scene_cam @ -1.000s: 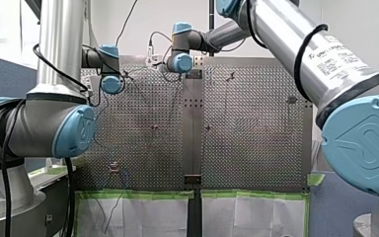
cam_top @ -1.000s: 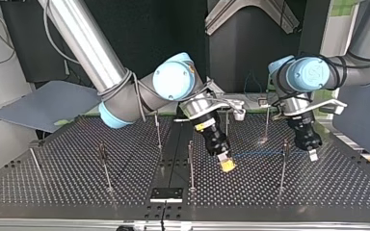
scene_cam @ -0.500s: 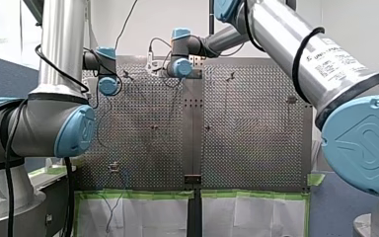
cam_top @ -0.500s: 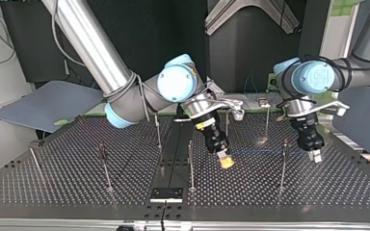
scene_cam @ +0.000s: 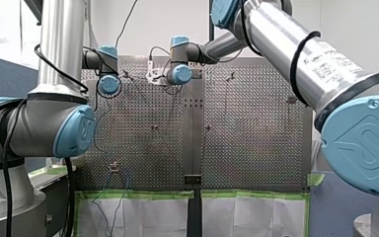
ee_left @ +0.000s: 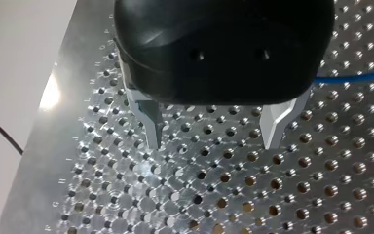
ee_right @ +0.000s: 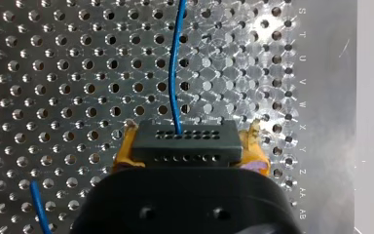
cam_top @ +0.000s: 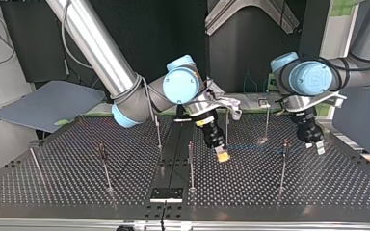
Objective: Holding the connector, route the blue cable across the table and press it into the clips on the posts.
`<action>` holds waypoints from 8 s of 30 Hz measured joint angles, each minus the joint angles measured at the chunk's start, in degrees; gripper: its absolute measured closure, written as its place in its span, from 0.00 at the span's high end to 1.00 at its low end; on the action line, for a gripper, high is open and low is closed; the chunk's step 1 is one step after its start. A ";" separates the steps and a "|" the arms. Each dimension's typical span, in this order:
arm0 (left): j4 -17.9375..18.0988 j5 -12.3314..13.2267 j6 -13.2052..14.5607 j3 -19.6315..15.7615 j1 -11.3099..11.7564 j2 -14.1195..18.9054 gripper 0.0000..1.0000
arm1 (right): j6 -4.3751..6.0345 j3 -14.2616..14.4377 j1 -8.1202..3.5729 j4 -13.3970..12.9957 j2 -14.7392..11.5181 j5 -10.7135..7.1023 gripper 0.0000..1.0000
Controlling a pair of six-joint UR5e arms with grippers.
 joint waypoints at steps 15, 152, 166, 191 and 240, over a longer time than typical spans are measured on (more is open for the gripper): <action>-7.51 3.92 -1.23 -3.61 -1.64 5.73 1.00 | 0.65 0.42 -0.38 2.71 0.75 2.88 0.00; 2.29 -7.20 15.41 1.66 -17.99 -4.49 0.02 | -0.17 9.45 -5.24 5.41 0.80 0.48 0.00; 9.24 -6.45 11.73 -5.30 -17.20 -5.27 0.02 | -2.04 14.11 -3.97 5.42 0.79 0.06 0.00; 16.87 -0.29 9.04 -18.00 -17.20 -10.30 0.02 | -2.10 18.40 -3.80 5.32 0.69 -1.30 0.00; 18.30 8.47 2.61 -5.72 -12.22 -20.12 0.02 | -0.89 18.33 -7.93 2.86 1.22 -3.68 0.00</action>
